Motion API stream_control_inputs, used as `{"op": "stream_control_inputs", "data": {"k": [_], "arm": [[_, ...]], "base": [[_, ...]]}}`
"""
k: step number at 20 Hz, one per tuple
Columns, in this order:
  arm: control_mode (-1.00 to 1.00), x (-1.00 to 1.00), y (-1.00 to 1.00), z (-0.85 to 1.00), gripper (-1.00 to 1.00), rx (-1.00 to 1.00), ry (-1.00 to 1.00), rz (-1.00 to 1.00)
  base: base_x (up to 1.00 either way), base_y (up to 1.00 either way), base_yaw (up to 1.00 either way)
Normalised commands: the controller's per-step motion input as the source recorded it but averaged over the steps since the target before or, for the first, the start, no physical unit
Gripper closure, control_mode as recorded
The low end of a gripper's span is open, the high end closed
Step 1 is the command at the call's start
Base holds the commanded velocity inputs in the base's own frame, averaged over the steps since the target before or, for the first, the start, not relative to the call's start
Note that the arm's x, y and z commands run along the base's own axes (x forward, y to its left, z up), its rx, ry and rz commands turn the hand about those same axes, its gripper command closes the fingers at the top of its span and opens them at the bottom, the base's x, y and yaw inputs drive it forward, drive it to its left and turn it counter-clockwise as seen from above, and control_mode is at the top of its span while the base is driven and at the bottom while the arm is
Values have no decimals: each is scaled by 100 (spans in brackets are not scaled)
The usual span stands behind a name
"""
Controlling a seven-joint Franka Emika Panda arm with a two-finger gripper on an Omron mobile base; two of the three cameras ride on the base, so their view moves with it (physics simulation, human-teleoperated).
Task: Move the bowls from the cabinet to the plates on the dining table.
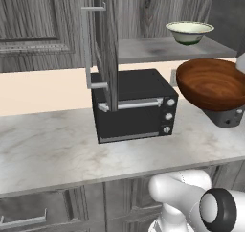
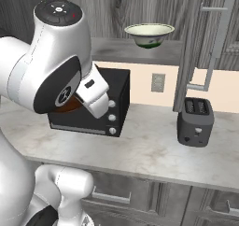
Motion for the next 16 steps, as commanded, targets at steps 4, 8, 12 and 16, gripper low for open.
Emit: {"op": "stream_control_inputs", "data": {"k": [4, 8, 12, 16], "arm": [[-100, 0, 0, 0, 100, 0, 0, 0], [-100, 0, 0, 0, 100, 0, 0, 0], [-100, 0, 0, 0, 100, 0, 0, 0], [100, 0, 0, 0, 100, 0, 0, 0]], "base": [[0, 0, 0], [0, 0, 0], [0, 0, 0], [0, 0, 0]]}}
